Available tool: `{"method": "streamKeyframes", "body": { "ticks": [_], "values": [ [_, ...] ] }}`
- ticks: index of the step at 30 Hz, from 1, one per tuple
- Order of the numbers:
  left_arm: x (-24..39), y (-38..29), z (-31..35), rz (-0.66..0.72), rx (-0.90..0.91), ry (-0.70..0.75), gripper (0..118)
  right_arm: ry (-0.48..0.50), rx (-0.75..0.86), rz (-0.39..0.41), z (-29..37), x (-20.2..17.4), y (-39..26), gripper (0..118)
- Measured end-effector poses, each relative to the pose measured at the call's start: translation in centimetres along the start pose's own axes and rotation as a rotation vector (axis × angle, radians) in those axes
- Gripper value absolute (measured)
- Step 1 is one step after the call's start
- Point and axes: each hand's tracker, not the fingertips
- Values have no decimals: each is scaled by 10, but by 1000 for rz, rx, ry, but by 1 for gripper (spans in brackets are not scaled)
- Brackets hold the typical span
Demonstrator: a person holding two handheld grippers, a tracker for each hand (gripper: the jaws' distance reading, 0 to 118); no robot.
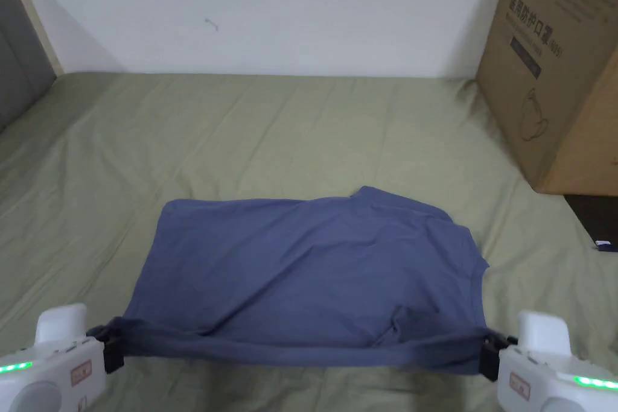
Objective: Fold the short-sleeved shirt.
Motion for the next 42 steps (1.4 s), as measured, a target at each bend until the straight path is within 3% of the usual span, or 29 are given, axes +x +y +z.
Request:
{"method": "streamKeyframes", "body": {
  "ticks": [7,11,21,23,26,27,28,29,30,31,32,38,42],
  "values": [
    [19,72,-31,8,58,-3,7,-3,63,17,-34,-16,73,4],
    [28,105,-77,-7,1,13,7,-32,18,6,-81,-20,99,4],
    [33,109,-201,-10,-231,83,7,-94,-224,-35,-209,-15,98,4],
    [35,103,-207,-30,-252,95,7,-102,-286,-51,-221,-13,92,4],
    [35,106,-197,-29,-229,85,7,-97,-236,-59,-215,-11,87,5],
    [33,108,-194,-22,-230,75,16,-99,-233,-52,-211,-12,90,16],
    [31,112,-188,-10,-228,62,35,-103,-226,-42,-205,-13,92,34],
    [30,114,-181,12,-214,52,63,-99,-215,-30,-197,-14,95,56],
    [29,116,-169,41,-186,35,92,-78,-188,-16,-187,-15,98,86],
    [30,119,-154,58,-146,4,99,-60,-148,-11,-176,-16,101,99],
    [30,121,-135,78,-80,-26,99,-53,-95,-9,-161,-20,105,105],
    [54,135,-27,17,144,-101,99,30,226,32,-40,-39,132,105],
    [74,122,40,-23,335,-132,99,34,462,83,37,-52,127,104]
  ]
}}
